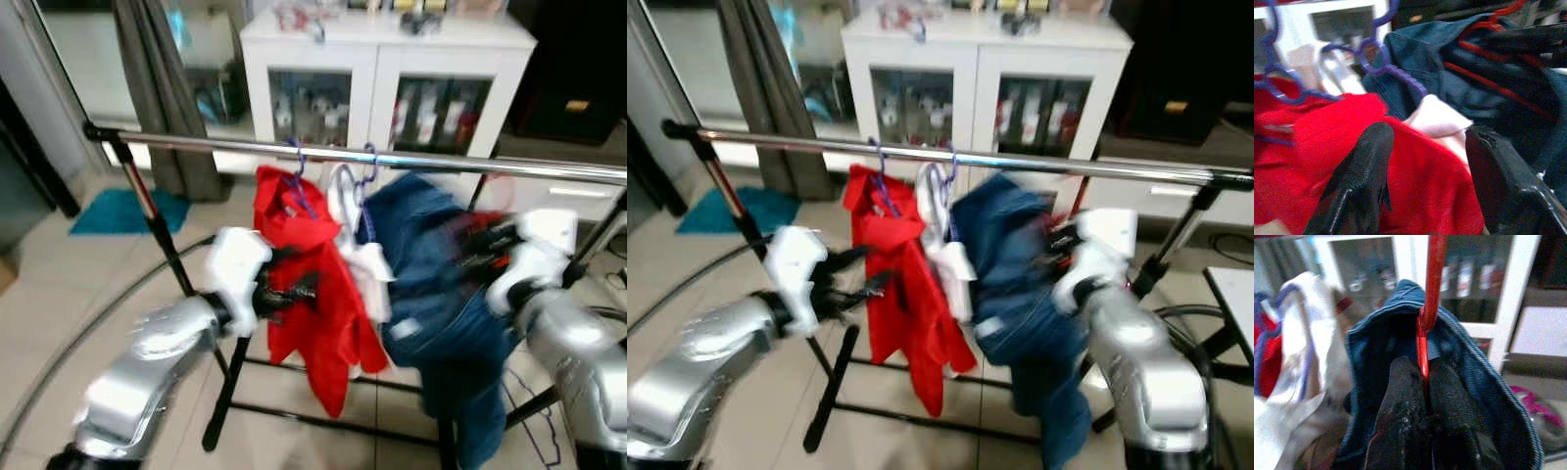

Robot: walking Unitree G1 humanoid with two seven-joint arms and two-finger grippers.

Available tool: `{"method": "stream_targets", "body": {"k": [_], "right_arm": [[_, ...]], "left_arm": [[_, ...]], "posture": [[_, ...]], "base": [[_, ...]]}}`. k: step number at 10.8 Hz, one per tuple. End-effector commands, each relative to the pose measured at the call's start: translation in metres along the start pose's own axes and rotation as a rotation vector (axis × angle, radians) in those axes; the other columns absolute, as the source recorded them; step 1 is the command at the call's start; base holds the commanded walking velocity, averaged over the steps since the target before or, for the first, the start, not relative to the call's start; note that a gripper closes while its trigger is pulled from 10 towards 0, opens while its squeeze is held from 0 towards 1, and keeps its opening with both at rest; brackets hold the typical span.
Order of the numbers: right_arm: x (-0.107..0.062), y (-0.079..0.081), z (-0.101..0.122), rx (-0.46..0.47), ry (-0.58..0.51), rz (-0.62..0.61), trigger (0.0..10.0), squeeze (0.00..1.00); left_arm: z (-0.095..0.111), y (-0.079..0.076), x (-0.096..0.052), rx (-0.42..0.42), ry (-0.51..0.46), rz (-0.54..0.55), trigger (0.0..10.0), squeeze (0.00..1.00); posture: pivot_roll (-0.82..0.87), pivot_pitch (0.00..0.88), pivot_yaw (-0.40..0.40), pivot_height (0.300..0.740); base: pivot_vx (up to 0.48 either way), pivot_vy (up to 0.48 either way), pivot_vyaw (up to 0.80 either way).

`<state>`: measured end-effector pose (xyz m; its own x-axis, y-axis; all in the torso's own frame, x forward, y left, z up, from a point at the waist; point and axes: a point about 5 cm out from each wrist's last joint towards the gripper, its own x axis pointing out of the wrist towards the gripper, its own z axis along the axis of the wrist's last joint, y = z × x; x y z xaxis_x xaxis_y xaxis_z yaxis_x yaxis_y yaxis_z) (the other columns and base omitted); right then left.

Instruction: Hang hanger

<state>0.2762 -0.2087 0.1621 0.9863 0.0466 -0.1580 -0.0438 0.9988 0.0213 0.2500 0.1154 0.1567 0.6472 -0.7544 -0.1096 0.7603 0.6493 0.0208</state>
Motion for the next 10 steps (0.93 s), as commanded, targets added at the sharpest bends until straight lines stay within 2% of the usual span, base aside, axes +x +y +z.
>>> {"method": "stream_targets", "body": {"k": [1, 3, 5, 8, 10], "right_arm": [[0.003, 0.004, 0.019, -0.007, -0.098, 0.002, 10.0, 0.00], [0.023, 0.004, 0.026, -0.024, -0.090, -0.024, 10.0, 0.00], [0.050, 0.004, 0.022, -0.053, -0.014, -0.051, 10.0, 0.00], [0.082, 0.003, 0.024, 0.017, 0.033, -0.061, 10.0, 0.00], [0.094, 0.002, 0.021, 0.048, 0.065, -0.060, 10.0, 0.00]], "left_arm": [[0.003, 0.000, 0.000, -0.001, -0.013, -0.023, 10.0, 0.00], [0.006, -0.016, 0.009, -0.039, -0.015, -0.201, 10.0, 0.00], [0.007, -0.025, 0.013, -0.022, 0.014, -0.336, 10.0, 0.00], [0.021, -0.008, 0.018, 0.018, -0.045, -0.249, 10.0, 0.00], [0.024, -0.006, 0.019, 0.020, -0.050, -0.248, 10.0, 0.00]], "posture": [[-0.01, 0.000, 0.004, 0.740], [-0.01, 0.000, -0.006, 0.740], [-0.01, 0.000, -0.001, 0.740], [0.00, 0.000, 0.009, 0.740], [0.01, 0.000, 0.011, 0.740]], "base": [[0.000, 0.000, 0.00], [0.000, 0.000, 0.00], [0.000, 0.000, 0.00], [0.000, 0.000, 0.00], [0.000, 0.000, 0.00]]}}
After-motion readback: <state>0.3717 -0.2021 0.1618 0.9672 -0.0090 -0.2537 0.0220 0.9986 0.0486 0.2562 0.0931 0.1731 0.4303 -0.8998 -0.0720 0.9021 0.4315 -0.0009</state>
